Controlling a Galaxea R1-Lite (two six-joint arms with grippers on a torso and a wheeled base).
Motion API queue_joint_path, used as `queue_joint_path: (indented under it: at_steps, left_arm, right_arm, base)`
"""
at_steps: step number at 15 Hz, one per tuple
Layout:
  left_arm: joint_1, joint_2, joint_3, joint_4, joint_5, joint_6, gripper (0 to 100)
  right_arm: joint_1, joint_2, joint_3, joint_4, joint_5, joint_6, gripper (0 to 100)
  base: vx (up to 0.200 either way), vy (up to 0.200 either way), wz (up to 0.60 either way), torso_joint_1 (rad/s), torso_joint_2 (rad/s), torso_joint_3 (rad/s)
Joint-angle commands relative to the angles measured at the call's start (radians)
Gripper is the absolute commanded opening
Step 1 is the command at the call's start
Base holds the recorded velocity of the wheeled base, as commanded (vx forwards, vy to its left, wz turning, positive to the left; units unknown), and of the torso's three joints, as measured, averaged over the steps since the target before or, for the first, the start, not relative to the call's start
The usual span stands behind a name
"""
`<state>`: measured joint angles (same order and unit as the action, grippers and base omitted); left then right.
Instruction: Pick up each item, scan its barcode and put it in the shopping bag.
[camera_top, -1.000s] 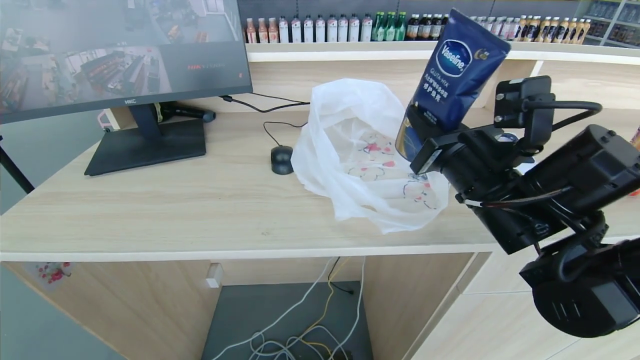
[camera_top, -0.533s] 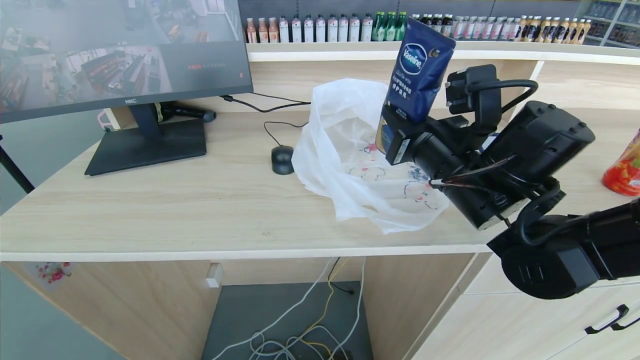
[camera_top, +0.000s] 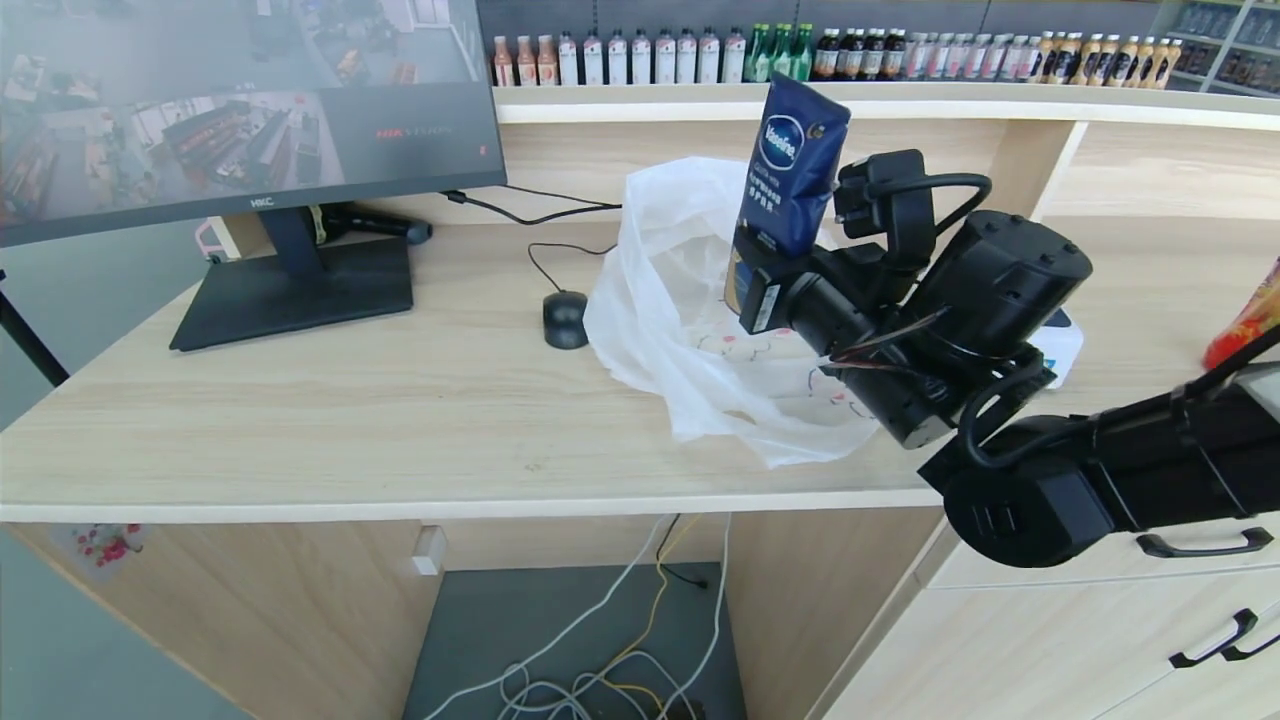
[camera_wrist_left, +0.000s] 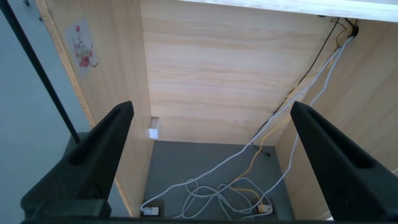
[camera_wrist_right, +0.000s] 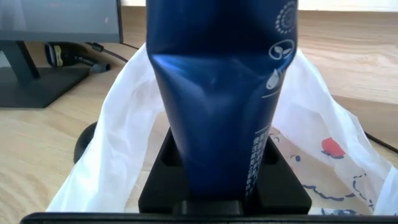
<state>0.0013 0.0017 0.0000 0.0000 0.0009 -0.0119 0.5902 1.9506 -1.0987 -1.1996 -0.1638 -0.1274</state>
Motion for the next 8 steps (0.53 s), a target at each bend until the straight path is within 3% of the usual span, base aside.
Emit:
queue_joint_path:
  at_steps: [1, 8]
  left_arm:
    - [0.000, 0.000, 0.000, 0.000, 0.001, 0.000, 100]
    - [0.000, 0.000, 0.000, 0.000, 0.001, 0.000, 100]
  right_arm:
    - [-0.006, 0.014, -0.029, 0.017, 0.000, 0.005, 0]
    - [-0.033, 0.100, -0.248, 0.181, 0.055, 0.006, 0]
  base:
    - [0.000, 0.000, 0.00, 0.000, 0.00, 0.000]
    - [0.000, 0.000, 0.00, 0.000, 0.00, 0.000]
